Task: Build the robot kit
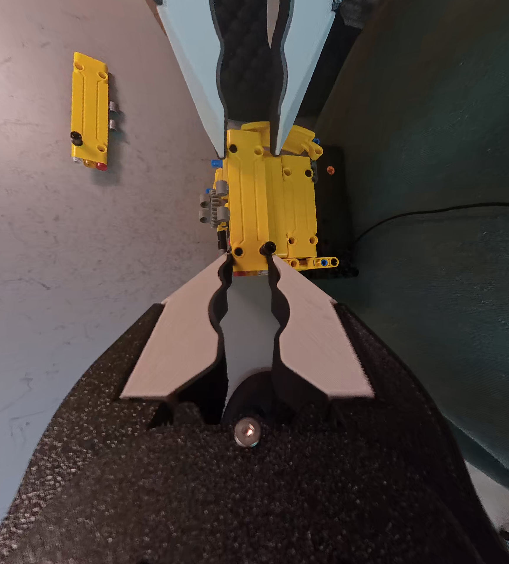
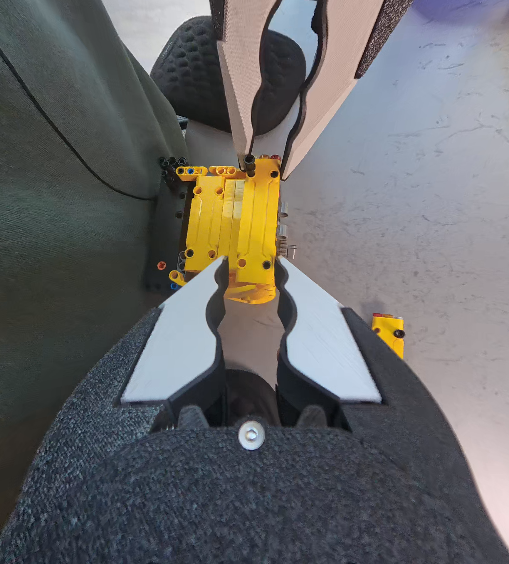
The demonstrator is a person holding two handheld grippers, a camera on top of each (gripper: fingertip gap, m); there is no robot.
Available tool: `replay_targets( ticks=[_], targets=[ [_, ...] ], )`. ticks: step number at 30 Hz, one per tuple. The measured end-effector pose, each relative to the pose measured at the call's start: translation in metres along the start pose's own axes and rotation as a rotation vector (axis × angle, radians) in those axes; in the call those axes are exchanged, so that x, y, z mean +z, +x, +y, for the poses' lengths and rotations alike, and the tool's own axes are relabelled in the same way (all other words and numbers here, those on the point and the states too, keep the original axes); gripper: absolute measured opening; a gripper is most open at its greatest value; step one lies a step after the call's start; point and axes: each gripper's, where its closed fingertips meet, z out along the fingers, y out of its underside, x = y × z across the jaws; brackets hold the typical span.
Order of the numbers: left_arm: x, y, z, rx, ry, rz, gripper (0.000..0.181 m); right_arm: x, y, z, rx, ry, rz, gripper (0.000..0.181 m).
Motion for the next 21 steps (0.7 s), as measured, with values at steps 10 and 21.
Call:
replay_targets(
  ticks=[10,21],
  targets=[
    [0.0021,0.0002,-0.0001,-0.054,0.044,0.010,0.022,0.0023,0.0014,0.0040,0.001,-0.077,-0.009,0.022],
    [0.0012,0.0040,0.0080,-0.048,0.136,0.007,0.033,0.0050,0.0012,0.0067,0.009,-0.064,0.006,0.025]
  ],
)
